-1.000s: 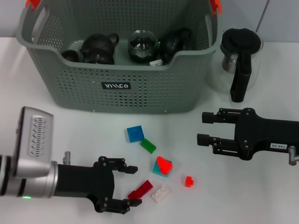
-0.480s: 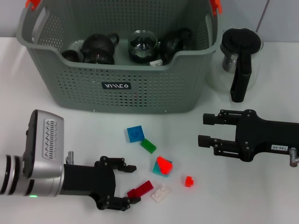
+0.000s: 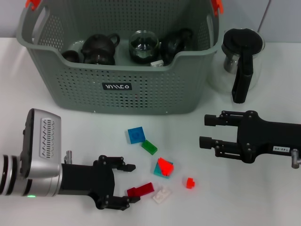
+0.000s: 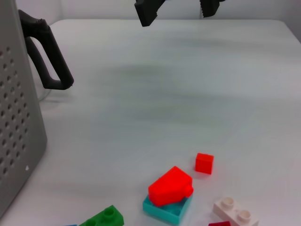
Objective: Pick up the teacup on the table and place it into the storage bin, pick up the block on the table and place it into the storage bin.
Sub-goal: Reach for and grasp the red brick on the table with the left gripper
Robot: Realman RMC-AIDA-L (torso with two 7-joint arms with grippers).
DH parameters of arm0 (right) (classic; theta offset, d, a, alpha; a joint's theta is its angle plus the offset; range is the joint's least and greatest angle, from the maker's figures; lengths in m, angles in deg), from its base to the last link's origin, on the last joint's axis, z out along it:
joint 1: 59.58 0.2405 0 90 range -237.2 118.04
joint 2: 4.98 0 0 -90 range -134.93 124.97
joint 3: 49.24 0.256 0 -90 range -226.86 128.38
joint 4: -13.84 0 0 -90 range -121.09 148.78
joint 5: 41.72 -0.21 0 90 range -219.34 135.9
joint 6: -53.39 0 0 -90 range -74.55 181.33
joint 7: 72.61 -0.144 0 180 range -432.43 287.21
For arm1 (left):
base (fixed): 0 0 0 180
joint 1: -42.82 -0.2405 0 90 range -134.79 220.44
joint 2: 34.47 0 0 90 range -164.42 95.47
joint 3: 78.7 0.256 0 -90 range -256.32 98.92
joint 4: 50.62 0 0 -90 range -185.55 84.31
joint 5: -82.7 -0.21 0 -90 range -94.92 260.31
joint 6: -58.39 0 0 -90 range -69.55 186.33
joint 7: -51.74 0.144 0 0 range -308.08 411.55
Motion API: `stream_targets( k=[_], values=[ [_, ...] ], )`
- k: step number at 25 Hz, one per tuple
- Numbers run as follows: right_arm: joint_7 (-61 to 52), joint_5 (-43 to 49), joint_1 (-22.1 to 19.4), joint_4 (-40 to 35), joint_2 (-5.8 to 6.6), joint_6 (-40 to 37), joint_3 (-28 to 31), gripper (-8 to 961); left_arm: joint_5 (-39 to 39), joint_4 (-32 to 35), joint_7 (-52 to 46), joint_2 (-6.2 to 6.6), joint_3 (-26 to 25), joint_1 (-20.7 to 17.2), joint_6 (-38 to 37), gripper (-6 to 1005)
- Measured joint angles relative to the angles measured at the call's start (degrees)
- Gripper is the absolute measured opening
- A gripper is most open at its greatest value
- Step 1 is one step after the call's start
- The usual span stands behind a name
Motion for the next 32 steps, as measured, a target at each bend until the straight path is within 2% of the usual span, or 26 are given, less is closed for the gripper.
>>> stream_targets(
  k=[17,23,28,32],
  values=[
    [0.0,-0.1,0.2,0.0,0.0,0.0,0.0,645,-0.2,0.1,-0.3,-0.01,0.2,-0.3,1.1,642],
    [0.0,-0.1,0.1,-0.1,0.0,0.0,0.0,646,0.0,0.1,-0.3,0.0,-0.2,-0.3,0.8,600],
    [0.0,-0.1,0.1,0.0,0.02,0.0,0.0,646,-0.3,0.1,-1.8,0.07,0.1,0.1,1.1,530],
    [0.0,-0.1,0.1,0.0,0.07,0.0,0.0,645,-0.8,0.0,-3.9,0.17,0.5,0.6,1.4,419]
  ],
)
